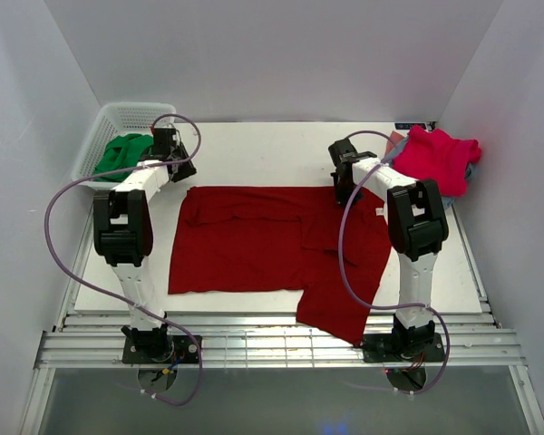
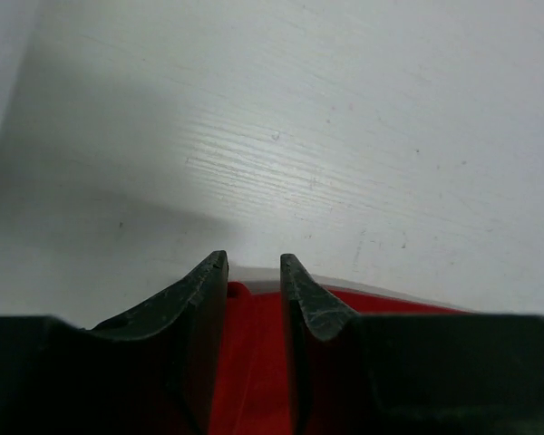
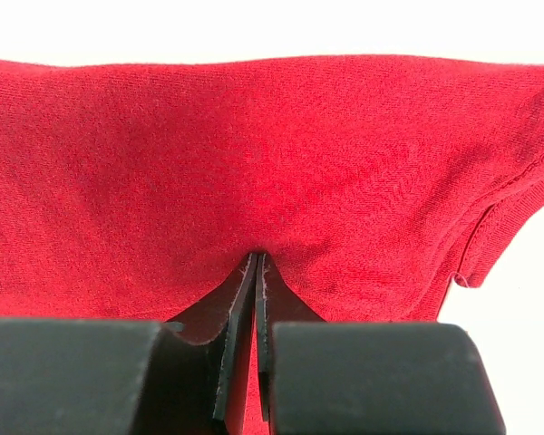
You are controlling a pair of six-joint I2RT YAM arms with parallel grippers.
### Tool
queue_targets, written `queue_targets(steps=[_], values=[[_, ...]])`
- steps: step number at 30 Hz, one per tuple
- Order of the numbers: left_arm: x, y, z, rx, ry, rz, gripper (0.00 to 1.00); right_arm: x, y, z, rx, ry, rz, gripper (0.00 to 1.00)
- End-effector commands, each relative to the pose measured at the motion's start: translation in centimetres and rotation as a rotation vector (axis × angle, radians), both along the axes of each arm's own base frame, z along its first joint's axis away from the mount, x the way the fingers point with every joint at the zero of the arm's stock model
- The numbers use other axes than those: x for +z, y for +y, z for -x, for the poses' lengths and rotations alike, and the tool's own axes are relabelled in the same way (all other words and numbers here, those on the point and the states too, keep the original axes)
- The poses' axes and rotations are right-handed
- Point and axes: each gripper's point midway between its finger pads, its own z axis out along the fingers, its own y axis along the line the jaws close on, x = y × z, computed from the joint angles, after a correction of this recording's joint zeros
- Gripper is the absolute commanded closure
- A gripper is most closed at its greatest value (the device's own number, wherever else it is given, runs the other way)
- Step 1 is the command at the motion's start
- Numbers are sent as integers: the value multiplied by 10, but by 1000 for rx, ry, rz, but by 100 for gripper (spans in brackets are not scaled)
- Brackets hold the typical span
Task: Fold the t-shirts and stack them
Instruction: Fold the flattened tshirt in 1/3 of the way
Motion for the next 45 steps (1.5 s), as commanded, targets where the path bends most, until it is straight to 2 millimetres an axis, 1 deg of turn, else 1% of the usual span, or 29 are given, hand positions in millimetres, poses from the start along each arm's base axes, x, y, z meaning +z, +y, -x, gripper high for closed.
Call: queue_targets(steps=[1, 2, 4, 6, 12, 15, 16, 18, 20, 22, 26, 28, 29, 33, 37, 40, 43, 44, 45], values=[[-4, -11, -6, -58, 17, 49, 59, -45, -24, 36, -11, 163, 64, 92], [-4, -12, -9, -56, 19, 53, 59, -45, -24, 36, -13, 162, 64, 92], [-12, -15, -7, -64, 44, 66, 58, -45, -24, 38, -11, 162, 62, 92], [-15, -16, -6, -61, 56, 62, 55, -45, -24, 38, -10, 162, 59, 92], [-30, -12, -2, -40, 105, 35, 55, -44, -23, 38, -13, 158, 54, 92], [-30, -9, 1, -29, 117, 23, 57, -45, -24, 39, -12, 163, 59, 92], [-32, -8, 4, -24, 124, 19, 61, -45, -24, 40, -13, 164, 59, 92], [-27, -7, 6, -21, 119, 16, 67, -45, -24, 39, -12, 163, 59, 92], [-28, -1, 9, -3, 125, -11, 76, -45, -25, 40, -14, 164, 61, 92], [-29, 0, 11, -4, 135, -15, 76, -46, -24, 40, -13, 168, 59, 92], [-34, 0, 16, -4, 157, -22, 72, -47, -23, 41, -12, 170, 56, 92], [-34, 1, 17, -2, 160, -27, 72, -46, -23, 41, -12, 168, 56, 92], [-34, 1, 18, -4, 163, -32, 73, -46, -23, 41, -14, 166, 56, 92], [-31, 4, 17, 1, 156, -47, 100, -47, -24, 42, -14, 171, 56, 92], [-22, 11, 16, 28, 137, -80, 100, -47, -24, 43, -12, 174, 59, 92], [-12, 17, 15, 42, 116, -107, 100, -48, -24, 43, -15, 175, 57, 92], [0, 28, 15, 77, 96, -157, 100, -49, -24, 45, -13, 181, 56, 92], [9, 35, 16, 102, 80, -186, 100, -49, -24, 44, -12, 180, 54, 92], [13, 38, 16, 110, 73, -197, 100, -49, -23, 45, -11, 181, 56, 92]])
